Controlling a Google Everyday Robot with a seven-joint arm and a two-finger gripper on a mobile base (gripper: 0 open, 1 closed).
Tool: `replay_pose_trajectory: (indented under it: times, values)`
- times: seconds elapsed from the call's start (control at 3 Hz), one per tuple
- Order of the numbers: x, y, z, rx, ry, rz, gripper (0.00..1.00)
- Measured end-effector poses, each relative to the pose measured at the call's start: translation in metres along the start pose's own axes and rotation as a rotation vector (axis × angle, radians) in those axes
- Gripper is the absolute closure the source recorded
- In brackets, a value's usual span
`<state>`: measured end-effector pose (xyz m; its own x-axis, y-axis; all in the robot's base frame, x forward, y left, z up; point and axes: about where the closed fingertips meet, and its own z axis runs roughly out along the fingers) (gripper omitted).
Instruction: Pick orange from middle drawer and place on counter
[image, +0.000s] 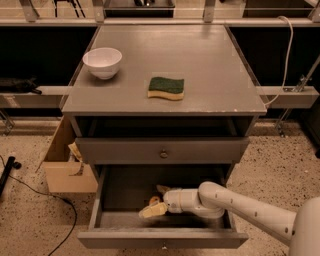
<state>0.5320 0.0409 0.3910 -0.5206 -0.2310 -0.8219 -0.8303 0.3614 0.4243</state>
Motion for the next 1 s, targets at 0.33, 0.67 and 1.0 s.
replay_pose_trajectory:
  times: [0.33, 0.67, 1.0]
  values:
    - [0.0, 0.0, 0.0, 0.0, 0.0, 0.0, 0.18]
    - [0.0, 0.0, 0.0001, 0.0, 0.0, 0.0, 0.41]
    - [0.0, 0.0001, 0.0001, 0.0, 0.0, 0.0, 0.64]
